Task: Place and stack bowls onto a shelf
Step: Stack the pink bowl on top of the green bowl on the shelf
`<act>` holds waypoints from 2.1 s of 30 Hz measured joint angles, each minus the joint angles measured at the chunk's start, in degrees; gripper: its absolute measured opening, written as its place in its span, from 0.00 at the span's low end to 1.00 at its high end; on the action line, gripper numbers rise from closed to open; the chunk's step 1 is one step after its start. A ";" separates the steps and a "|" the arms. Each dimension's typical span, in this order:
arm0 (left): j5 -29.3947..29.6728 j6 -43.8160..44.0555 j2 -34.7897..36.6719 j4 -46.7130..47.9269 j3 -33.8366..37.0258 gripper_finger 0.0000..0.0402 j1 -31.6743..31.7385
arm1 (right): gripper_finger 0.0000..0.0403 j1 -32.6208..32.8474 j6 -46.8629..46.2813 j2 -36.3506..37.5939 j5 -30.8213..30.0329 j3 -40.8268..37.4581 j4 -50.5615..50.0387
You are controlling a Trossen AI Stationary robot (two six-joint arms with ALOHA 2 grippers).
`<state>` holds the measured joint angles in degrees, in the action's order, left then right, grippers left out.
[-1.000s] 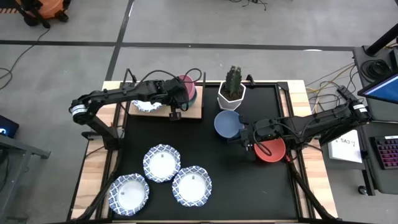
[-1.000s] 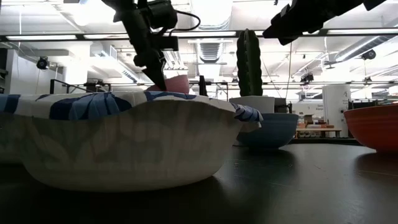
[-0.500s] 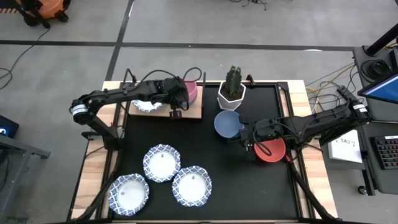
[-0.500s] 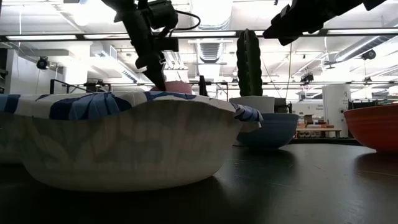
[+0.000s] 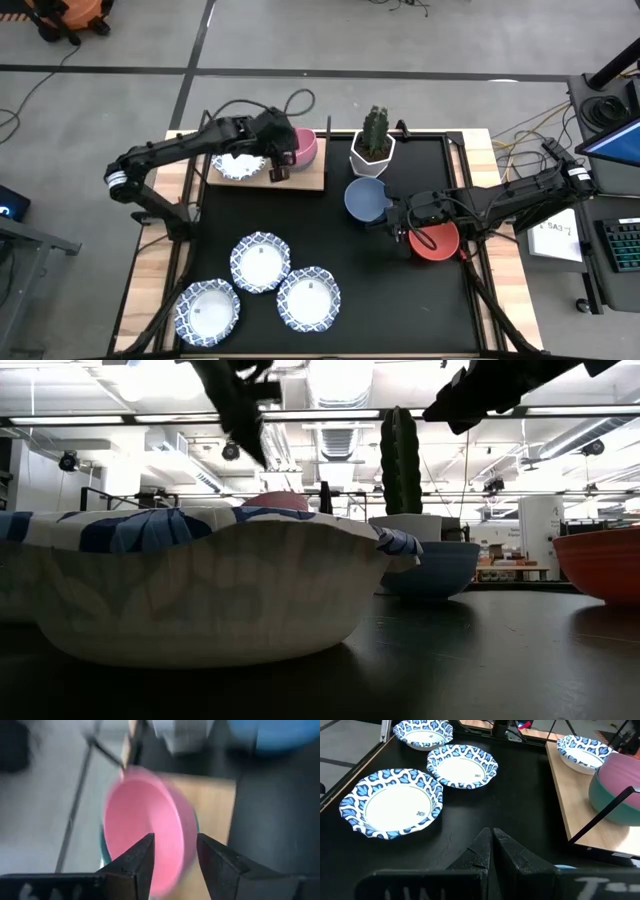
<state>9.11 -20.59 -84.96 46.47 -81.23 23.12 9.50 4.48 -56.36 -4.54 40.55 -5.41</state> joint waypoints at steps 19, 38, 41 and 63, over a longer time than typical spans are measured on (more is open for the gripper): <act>-4.55 24.01 1.03 -64.39 32.71 0.06 4.19 | 0.02 0.00 -0.20 0.04 0.02 -4.10 3.37; -6.23 25.65 -0.60 -55.27 32.65 0.00 3.54 | 0.02 0.00 0.00 0.04 0.02 -4.19 4.48; -6.21 25.65 -0.56 -55.83 32.11 0.00 3.54 | 0.02 0.00 0.00 0.03 0.01 -4.19 4.53; 4.91 29.28 -15.23 -82.28 31.35 0.00 3.49 | 0.02 0.00 -0.07 0.02 0.00 -4.19 5.75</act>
<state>14.02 8.69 -100.19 -35.81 -49.88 26.61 9.50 4.41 -56.34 -4.54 36.36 0.34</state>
